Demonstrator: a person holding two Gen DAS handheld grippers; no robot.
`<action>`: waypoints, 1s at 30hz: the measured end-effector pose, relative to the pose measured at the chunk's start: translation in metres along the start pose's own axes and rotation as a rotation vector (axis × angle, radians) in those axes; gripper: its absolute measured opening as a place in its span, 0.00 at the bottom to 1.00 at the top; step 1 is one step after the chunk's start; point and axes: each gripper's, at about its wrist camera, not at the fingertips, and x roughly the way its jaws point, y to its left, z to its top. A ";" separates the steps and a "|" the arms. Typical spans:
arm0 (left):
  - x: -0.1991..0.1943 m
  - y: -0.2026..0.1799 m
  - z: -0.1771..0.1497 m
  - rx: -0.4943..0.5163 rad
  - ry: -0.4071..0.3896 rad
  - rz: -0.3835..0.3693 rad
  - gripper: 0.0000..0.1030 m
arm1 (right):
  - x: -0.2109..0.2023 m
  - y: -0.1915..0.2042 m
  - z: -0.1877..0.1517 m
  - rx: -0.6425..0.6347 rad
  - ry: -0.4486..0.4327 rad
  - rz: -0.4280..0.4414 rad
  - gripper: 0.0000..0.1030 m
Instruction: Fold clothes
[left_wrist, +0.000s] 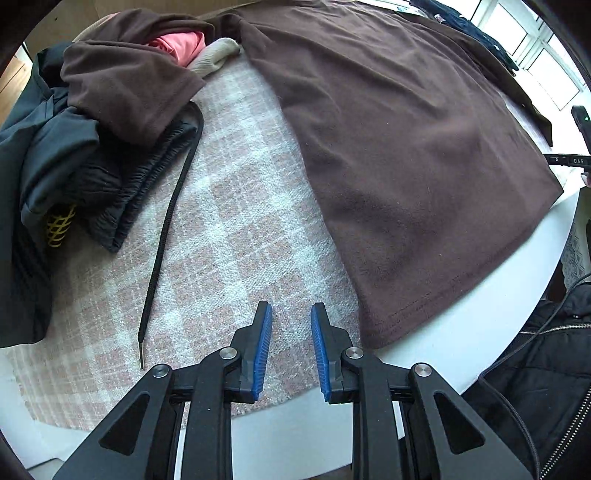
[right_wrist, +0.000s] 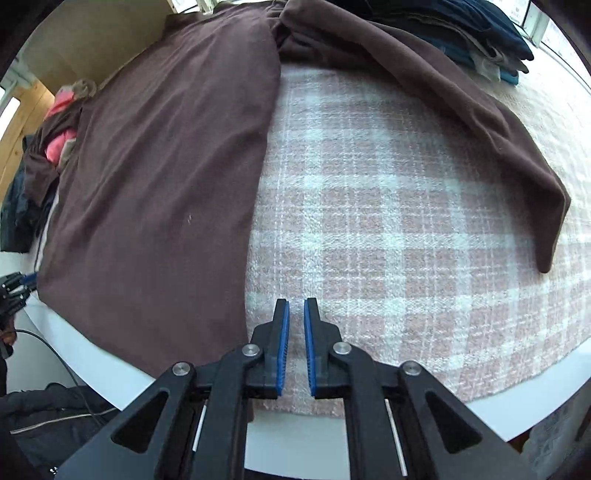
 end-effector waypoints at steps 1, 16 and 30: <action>-0.001 0.000 0.000 0.002 0.004 0.004 0.20 | 0.002 0.004 0.000 -0.017 0.006 -0.013 0.07; -0.028 0.025 0.013 -0.088 0.021 -0.084 0.09 | 0.010 0.012 0.016 -0.015 0.085 0.008 0.09; -0.030 0.025 0.049 0.043 0.173 -0.054 0.15 | 0.051 0.040 0.016 -0.125 0.181 -0.053 0.11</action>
